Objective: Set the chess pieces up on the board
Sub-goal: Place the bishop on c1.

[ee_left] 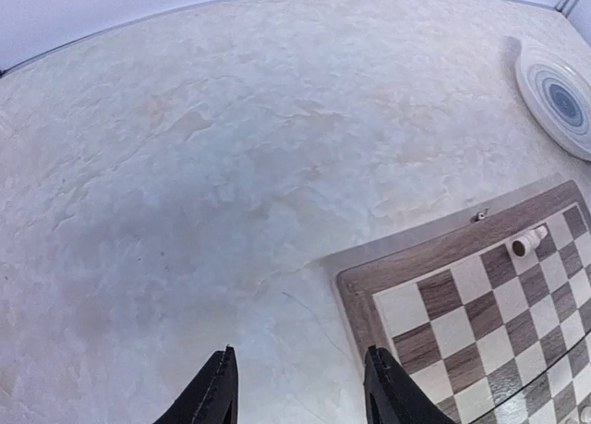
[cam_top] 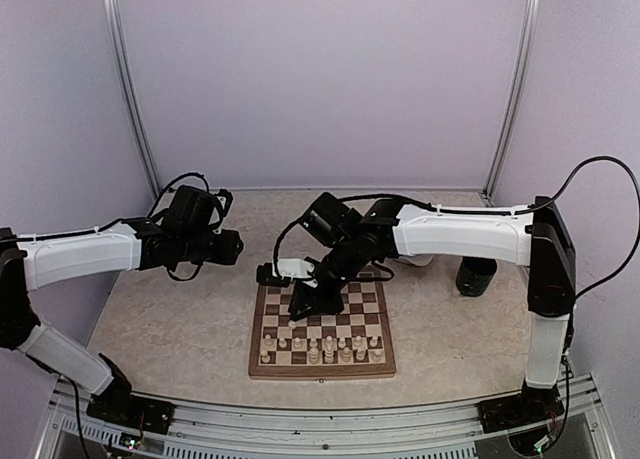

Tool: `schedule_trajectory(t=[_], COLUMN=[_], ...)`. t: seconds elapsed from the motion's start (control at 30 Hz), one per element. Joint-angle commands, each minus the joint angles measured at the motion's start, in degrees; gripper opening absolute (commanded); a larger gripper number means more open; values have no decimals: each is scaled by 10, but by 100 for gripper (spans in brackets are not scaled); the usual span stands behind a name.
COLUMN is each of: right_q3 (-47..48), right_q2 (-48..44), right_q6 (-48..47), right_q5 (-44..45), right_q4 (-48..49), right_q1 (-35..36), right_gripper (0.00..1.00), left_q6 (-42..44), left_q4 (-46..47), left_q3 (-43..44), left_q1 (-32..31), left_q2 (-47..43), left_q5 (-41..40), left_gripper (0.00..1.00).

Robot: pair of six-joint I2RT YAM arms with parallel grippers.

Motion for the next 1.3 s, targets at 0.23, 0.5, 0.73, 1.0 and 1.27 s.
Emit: schedule_trajectory(t=[0.23, 0.5, 0.73, 1.0, 1.27], right_q3=[11, 28, 31, 34, 33], right_q2=[40, 66, 76, 75, 80], right_q6=[-80, -76, -75, -79, -83], right_q5=[207, 221, 218, 206, 196], right_q4=[-53, -65, -65, -69, -74], right_q1=[121, 130, 134, 140, 143], right_gripper=[1, 1, 4, 6, 8], left_q6=[-8, -4, -3, -3, -3], left_q4=[28, 23, 19, 17, 15], left_q3=[-58, -54, -51, -50, -48], left_q1=[-8, -29, -36, -40, -42], left_q2=[-61, -62, -57, -50, -43], left_q5=[-70, -80, -84, -82, -82], left_gripper=[48, 49, 49, 49, 50])
